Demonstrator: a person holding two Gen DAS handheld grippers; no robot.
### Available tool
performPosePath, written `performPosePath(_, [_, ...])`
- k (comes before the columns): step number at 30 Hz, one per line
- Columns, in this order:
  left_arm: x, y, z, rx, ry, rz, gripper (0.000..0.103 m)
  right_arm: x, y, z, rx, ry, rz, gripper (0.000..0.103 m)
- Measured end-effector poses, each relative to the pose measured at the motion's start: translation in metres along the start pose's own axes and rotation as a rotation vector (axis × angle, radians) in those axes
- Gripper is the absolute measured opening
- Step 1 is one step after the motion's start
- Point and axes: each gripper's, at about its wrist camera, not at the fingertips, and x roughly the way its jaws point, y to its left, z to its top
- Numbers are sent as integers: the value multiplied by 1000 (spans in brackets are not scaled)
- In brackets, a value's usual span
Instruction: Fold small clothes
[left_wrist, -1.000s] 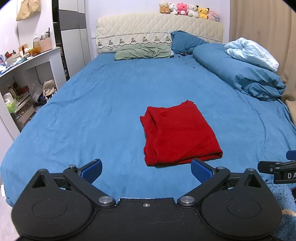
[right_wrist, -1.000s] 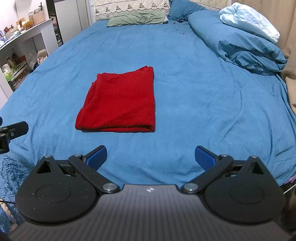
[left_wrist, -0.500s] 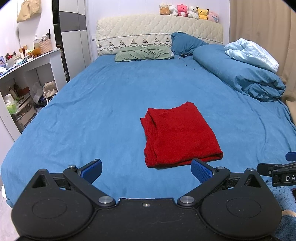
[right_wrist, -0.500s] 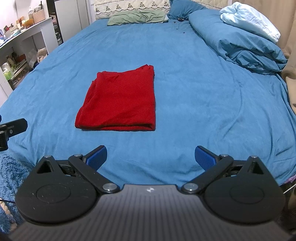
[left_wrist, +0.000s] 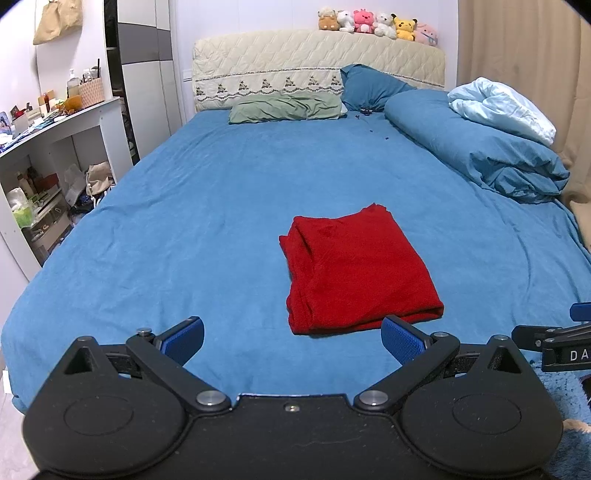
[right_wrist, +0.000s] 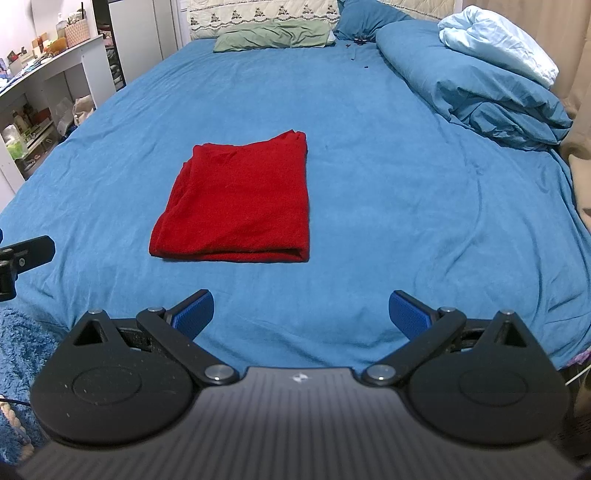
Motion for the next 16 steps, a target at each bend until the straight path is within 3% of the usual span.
performPosePath(16, [-4,1,1,-12,-23,-1,103,-2,3,0,3,-9,2,103])
